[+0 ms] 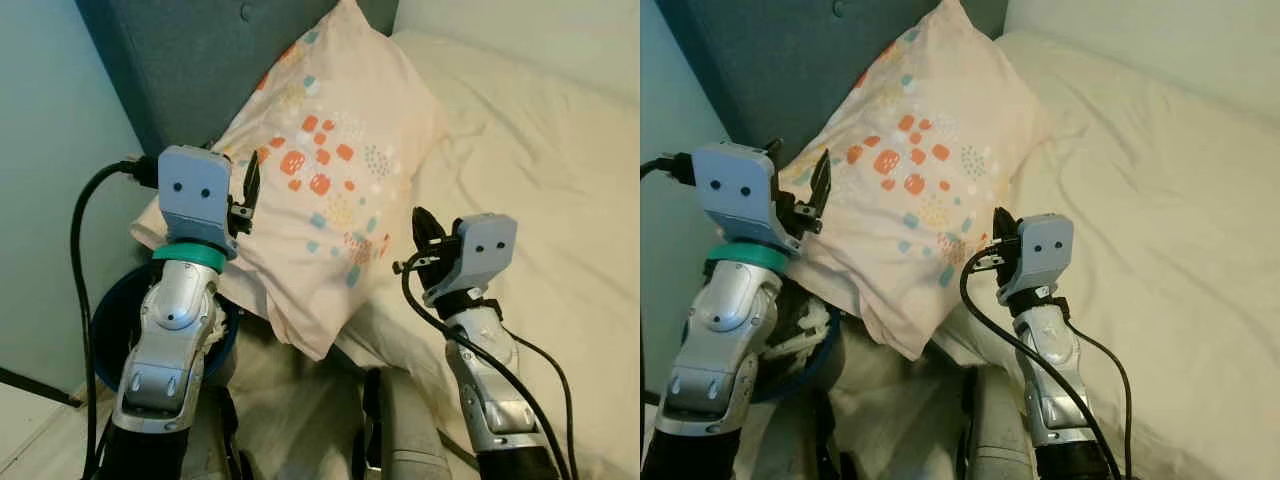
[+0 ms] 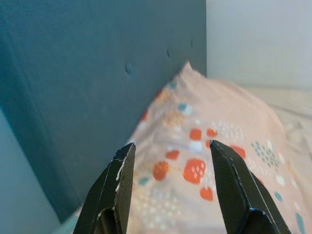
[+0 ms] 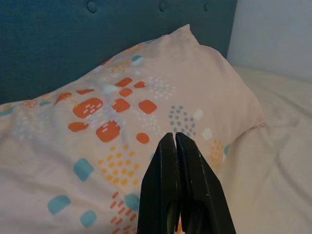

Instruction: Clean up the room

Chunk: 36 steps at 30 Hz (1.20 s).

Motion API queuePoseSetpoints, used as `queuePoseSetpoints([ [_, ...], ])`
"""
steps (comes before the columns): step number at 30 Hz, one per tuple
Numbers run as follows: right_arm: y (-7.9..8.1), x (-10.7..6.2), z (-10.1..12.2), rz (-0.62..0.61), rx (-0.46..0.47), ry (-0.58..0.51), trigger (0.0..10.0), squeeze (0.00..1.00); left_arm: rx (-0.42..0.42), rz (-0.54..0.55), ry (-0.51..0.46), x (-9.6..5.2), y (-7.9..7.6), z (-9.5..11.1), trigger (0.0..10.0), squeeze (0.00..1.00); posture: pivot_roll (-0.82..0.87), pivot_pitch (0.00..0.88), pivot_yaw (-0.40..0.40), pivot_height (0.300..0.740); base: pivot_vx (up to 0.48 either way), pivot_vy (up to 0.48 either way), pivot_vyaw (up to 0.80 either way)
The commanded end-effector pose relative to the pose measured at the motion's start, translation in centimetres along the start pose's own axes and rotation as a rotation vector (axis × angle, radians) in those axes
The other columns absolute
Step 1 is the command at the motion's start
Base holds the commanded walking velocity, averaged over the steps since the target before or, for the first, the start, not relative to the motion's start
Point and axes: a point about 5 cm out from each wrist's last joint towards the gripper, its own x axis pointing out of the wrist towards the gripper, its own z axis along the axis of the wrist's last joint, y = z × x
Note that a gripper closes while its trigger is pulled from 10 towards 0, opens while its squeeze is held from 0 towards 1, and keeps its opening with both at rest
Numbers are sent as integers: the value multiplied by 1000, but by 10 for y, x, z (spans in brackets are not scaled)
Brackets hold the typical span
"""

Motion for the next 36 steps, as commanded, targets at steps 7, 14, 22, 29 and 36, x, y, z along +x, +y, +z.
queuePoseSetpoints([
  [7,-9,-2,-4,-25,-33,6,10000,0,-31,-24,111,2,-7,-27,10000,0,-70,74,23,670,0,0,0],
  [14,-9,-1,-3,-26,-38,-2,10000,0,-36,-31,140,3,-13,-35,10000,0,-77,73,22,695,0,0,0],
  [22,-10,0,-4,-30,-45,-3,10000,0,-41,-38,158,4,-20,-41,10000,0,-81,72,19,725,0,0,0],
  [29,-13,1,-5,-65,-65,-4,10000,0,-44,-37,166,3,-23,-45,10000,0,-82,70,19,735,0,0,0],
  [36,-11,1,-6,-66,-66,-9,10000,0,-31,-35,173,3,-23,-48,10000,0,-84,62,21,735,0,0,0],
])
